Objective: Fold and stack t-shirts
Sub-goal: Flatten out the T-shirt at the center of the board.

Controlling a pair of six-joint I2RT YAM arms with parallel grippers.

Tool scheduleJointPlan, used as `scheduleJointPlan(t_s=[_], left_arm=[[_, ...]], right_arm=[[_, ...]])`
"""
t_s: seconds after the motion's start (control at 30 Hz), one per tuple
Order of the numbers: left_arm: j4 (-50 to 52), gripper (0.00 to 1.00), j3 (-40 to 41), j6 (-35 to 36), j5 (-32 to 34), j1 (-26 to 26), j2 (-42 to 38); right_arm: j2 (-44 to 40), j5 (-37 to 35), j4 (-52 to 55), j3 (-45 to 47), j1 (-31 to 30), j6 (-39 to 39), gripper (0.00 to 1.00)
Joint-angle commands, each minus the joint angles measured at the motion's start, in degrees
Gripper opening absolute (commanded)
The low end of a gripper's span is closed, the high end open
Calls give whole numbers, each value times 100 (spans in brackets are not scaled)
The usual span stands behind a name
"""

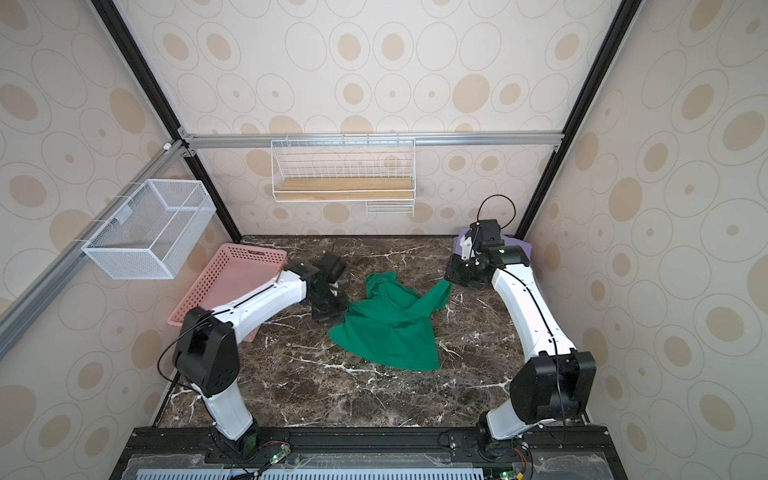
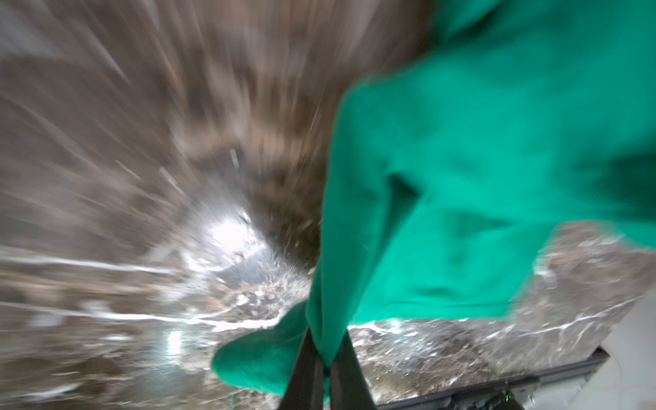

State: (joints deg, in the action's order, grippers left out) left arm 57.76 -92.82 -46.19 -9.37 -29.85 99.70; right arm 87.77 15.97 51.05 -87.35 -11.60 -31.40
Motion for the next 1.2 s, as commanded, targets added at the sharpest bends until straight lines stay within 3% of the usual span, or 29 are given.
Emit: scheduleJointPlan(t_s=[0.0,0.13,0.2,0.33,0.53,0.67,0.8,0.97,1.17], left_arm=[[1253,11,-1368,287,1343,219,-557],[1372,14,-2490,428,940,216,-96],[1638,15,-2728,554,770,204,112],[1604,16,-1796,762,747,183,-169],[1041,23,11,448,409,185,-676],[852,45,-198,262,73,198,-134],[884,52,-665,273,-159,188,309],[711,54,-518,279,-283,174,524],[479,56,-682,296,-1070,-234,1029]], right_arm=[[179,99,43,-412,8,-54,0],[186,37,200,-1026,8,40,0],[8,-592,441,-1293,-1,253,0],[-364,-2140,920,-1270,9,655,0],[-1030,-2503,926,-529,8,670,0],[-1512,-2890,1255,-78,18,404,0],[-2086,-3508,1721,323,227,35,0],[-1953,-2181,945,-476,-118,871,0],[-866,-2196,668,-1218,-199,972,0]])
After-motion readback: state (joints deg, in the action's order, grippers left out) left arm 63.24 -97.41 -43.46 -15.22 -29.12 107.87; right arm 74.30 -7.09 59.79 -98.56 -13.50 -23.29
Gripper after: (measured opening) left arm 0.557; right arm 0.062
